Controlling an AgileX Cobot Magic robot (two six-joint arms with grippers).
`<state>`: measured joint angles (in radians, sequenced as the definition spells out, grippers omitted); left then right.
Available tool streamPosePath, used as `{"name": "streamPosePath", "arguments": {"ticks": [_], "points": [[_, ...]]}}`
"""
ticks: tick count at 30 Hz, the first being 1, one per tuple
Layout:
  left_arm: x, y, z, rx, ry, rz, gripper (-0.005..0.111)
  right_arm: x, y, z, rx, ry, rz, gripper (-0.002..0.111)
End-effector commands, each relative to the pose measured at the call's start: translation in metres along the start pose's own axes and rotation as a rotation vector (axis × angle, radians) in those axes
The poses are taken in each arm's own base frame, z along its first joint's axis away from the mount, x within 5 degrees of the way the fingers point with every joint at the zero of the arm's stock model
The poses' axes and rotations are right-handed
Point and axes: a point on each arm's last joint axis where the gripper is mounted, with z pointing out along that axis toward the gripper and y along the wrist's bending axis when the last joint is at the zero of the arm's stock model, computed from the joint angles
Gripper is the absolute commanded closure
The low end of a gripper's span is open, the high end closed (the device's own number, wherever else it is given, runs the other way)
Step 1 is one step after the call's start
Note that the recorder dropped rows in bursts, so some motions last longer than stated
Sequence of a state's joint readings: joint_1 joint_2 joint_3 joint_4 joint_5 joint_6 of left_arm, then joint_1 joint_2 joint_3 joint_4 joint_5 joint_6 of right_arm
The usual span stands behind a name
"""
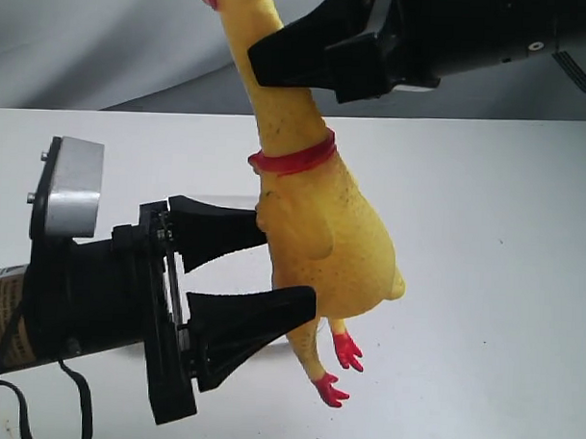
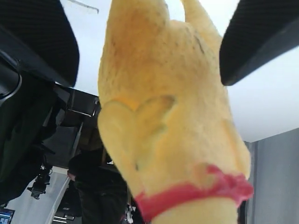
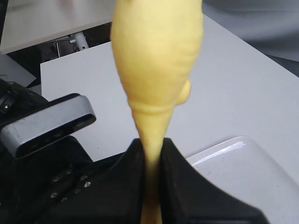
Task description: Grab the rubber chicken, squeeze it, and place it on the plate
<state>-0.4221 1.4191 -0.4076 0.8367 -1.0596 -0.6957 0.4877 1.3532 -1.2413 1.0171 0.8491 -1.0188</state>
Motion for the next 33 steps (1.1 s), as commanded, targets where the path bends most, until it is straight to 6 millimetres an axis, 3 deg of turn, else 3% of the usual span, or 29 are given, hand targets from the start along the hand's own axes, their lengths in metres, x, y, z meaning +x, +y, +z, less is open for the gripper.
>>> {"name": "streamPosePath", "arguments": {"ticks": [1,7,8,21,23,26,30,31,33], "points": [[0.0055,0.003,0.0036,-0.012,0.035,-0.018,0.048,-0.003,0.0027,-0.0019,-0.003,-0.023,0.01,0.108],[0.0086,-0.0012,0.0036,0.037,0.065,0.019,0.103,-0.0027,0.0025,-0.0019,-0.001,-0.02,0.007,0.108],[0.0085,-0.0013,0.0036,0.038,0.063,0.025,0.106,-0.0027,0.0025,-0.0019,-0.001,-0.02,0.007,0.108],[0.0064,0.0005,0.0037,0.019,0.041,0.026,0.106,-0.002,0.0036,-0.0019,-0.013,-0.012,0.006,0.108],[0.0066,0.0002,0.0037,0.022,0.043,0.028,0.102,-0.0018,0.0039,-0.0019,-0.017,-0.01,0.006,0.108],[0.0074,-0.0008,0.0037,0.033,0.052,0.036,0.078,-0.0018,0.0039,-0.0019,-0.017,-0.01,0.006,0.108],[0.0073,-0.0006,0.0037,0.031,0.051,0.019,0.02,-0.0018,0.0039,-0.0019,-0.017,-0.01,0.006,0.108],[0.0072,-0.0002,0.0037,0.026,0.05,0.005,0.014,-0.0018,0.0039,-0.0019,-0.017,-0.01,0.006,0.108],[0.0075,0.0003,0.0037,0.02,0.054,-0.002,0.014,-0.0018,0.0039,-0.0019,-0.017,-0.01,0.006,0.108]]}}
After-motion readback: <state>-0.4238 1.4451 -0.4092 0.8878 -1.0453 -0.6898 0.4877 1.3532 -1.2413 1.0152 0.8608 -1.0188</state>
